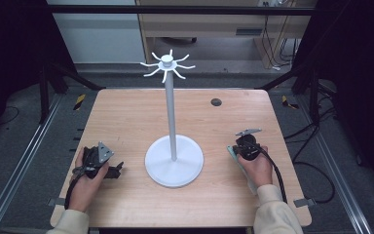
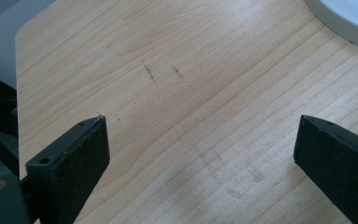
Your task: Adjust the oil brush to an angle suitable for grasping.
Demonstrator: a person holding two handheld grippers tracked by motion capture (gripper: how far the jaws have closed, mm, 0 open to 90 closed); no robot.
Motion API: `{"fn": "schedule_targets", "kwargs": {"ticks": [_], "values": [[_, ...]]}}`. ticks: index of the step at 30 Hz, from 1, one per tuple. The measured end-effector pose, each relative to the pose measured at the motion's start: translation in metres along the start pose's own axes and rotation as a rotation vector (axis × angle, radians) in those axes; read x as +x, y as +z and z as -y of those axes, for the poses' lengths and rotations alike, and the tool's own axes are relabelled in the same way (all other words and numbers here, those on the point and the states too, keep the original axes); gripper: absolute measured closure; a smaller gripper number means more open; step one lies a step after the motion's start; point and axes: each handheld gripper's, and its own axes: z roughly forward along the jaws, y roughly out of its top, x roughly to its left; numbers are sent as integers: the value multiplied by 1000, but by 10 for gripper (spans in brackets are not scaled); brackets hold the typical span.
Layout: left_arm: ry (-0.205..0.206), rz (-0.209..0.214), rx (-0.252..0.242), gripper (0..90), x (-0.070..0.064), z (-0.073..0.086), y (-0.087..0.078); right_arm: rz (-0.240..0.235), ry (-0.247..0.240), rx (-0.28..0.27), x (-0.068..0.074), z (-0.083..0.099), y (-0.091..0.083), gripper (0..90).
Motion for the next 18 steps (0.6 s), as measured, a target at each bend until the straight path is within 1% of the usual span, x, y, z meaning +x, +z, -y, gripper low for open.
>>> {"fn": "schedule_targets", "kwargs": {"ticks": [4, 6, 8, 10, 11, 12, 17, 18], "values": [[-1, 0, -1, 29, 0, 0, 0, -35, -14, 10, 5, -1, -1, 900], [1, 1, 1, 29, 0, 0, 0, -55, -30, 15, 8, -2, -1, 900], [5, 1, 3, 29, 0, 0, 0, -59, -42, 20, 11, -2, -1, 900], [4, 1, 3, 29, 0, 0, 0, -68, -42, 22, 12, -2, -1, 900], [4, 1, 2, 29, 0, 0, 0, -89, -45, 25, 15, -2, -1, 900], [4, 1, 2, 29, 0, 0, 0, -89, -45, 25, 15, -2, -1, 900], [3, 2, 2, 29, 0, 0, 0, -131, -75, 37, 24, -2, -3, 900], [4, 2, 3, 29, 0, 0, 0, -133, -81, 41, 26, -2, -3, 900]]}}
